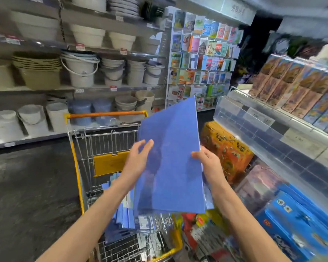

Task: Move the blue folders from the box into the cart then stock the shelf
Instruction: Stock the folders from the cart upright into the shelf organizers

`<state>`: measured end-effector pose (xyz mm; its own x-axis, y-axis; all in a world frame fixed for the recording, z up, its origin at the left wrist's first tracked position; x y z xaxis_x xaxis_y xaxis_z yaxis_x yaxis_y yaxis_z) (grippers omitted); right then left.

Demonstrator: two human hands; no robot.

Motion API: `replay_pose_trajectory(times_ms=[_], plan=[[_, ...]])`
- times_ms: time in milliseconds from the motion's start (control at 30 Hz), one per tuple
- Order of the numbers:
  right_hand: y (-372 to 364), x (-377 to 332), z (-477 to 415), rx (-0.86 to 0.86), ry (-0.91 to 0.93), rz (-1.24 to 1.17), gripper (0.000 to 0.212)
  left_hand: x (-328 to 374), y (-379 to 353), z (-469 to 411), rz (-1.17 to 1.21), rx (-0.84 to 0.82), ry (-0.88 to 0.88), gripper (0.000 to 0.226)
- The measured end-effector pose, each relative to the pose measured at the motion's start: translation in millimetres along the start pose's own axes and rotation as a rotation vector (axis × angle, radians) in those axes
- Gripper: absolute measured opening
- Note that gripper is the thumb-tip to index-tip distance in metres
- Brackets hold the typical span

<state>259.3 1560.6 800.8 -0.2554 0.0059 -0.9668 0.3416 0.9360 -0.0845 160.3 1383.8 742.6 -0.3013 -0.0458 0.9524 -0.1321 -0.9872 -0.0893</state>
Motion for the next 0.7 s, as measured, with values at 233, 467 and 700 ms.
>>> replay_pose_trajectory(times_ms=[233,467,700], plan=[[31,-50,21,-0.003,-0.037,-0.16,0.068,18,-9,-22,0.247,-0.172,0.22,0.073],[79,-114,44,0.15,0.16,0.068,0.039,66,-71,16,0.295,-0.38,0.058,0.028],[122,-186,74,0.152,0.274,0.209,0.029,121,-116,78,0.33,-0.529,-0.16,0.028]])
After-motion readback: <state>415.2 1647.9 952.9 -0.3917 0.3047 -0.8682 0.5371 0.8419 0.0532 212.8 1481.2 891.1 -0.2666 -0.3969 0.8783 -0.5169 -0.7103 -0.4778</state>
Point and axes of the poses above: each hand's wrist, its own z-axis away from the middle knuckle, its own y-axis out of the back of the hand, x = y × z, the point moved 2 cm from there along -z, towards the middle knuckle, and after that the axes turned 12 degrees about y, right-handed, at the moved point
